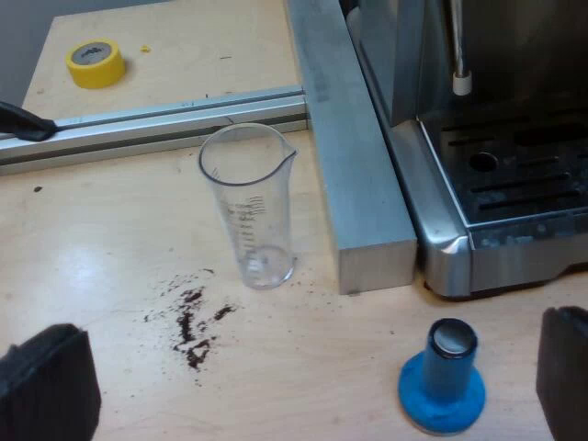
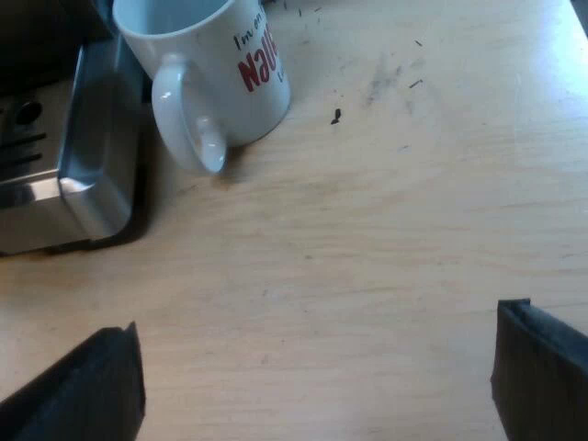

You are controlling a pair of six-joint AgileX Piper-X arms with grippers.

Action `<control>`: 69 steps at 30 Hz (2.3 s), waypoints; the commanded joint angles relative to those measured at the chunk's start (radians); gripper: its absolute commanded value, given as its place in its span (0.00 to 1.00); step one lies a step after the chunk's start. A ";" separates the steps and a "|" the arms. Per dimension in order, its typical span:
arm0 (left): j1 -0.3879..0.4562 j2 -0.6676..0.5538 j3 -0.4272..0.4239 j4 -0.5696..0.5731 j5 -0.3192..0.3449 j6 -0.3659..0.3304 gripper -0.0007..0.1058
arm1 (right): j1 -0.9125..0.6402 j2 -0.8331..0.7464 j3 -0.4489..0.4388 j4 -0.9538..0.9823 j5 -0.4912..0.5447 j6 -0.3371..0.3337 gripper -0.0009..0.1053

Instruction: Grind coffee beans and then tamp

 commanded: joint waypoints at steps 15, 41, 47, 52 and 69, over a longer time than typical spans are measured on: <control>-0.179 0.082 -0.120 -0.015 0.230 -0.025 0.85 | 0.158 0.229 -0.226 0.131 -0.060 -0.069 0.74; -0.374 0.160 0.241 -0.632 0.668 0.036 0.62 | 0.600 0.433 -0.270 -0.017 -0.209 -0.097 0.74; -0.374 0.162 0.326 -0.659 0.673 0.036 0.62 | 0.600 0.436 -0.270 -0.022 -0.209 -0.097 0.74; -0.374 0.162 0.335 -0.730 0.673 0.036 0.62 | 0.600 0.436 -0.270 -0.027 -0.175 -0.097 0.74; -0.374 0.232 0.363 -0.737 0.647 0.036 0.62 | 0.645 0.454 -0.158 -0.220 -0.154 -0.102 0.74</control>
